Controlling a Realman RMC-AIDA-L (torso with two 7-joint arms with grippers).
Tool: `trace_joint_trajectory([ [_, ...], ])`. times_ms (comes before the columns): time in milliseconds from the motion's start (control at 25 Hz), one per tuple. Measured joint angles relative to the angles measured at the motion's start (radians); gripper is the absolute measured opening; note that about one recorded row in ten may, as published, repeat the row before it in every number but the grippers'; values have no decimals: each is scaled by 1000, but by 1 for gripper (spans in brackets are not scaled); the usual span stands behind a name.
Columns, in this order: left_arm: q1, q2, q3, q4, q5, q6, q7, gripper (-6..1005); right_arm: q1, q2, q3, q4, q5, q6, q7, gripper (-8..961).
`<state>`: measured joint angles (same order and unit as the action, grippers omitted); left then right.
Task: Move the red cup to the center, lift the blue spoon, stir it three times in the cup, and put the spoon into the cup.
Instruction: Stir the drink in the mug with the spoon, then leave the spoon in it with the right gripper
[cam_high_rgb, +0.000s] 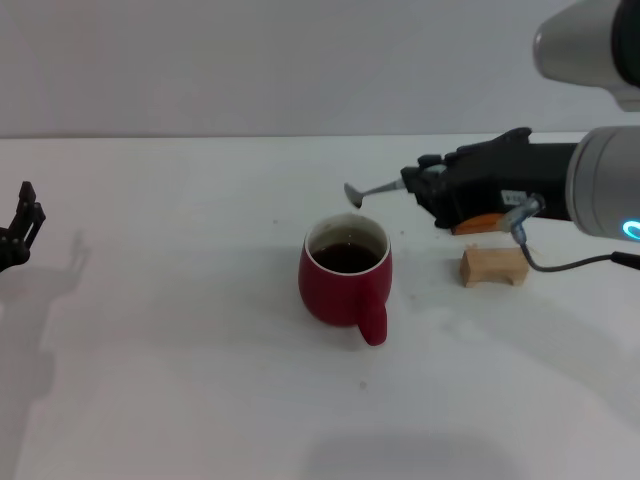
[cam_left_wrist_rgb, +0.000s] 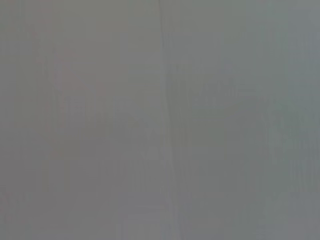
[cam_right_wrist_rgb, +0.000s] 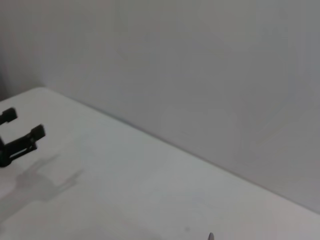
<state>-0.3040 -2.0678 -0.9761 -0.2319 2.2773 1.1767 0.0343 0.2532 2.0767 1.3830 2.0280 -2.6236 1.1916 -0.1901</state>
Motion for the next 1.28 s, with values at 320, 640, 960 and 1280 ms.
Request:
trace_joint_trajectory([
  [320,7,0,-1,-1,0,1,0,840,47,-1,-3,1,-1,77,16,154],
  [640,8,0,-1,-1,1,2,-1,840,74,-1,-6,-26,-8,103,17,156],
  [960,8,0,-3,0,1,3,-2,840,112,-1,-20,-111,-11,101,17,158],
  [1280,8,0,-3,-1,1,3,0,840,152,0,-34,-179,-11,79,16,160],
])
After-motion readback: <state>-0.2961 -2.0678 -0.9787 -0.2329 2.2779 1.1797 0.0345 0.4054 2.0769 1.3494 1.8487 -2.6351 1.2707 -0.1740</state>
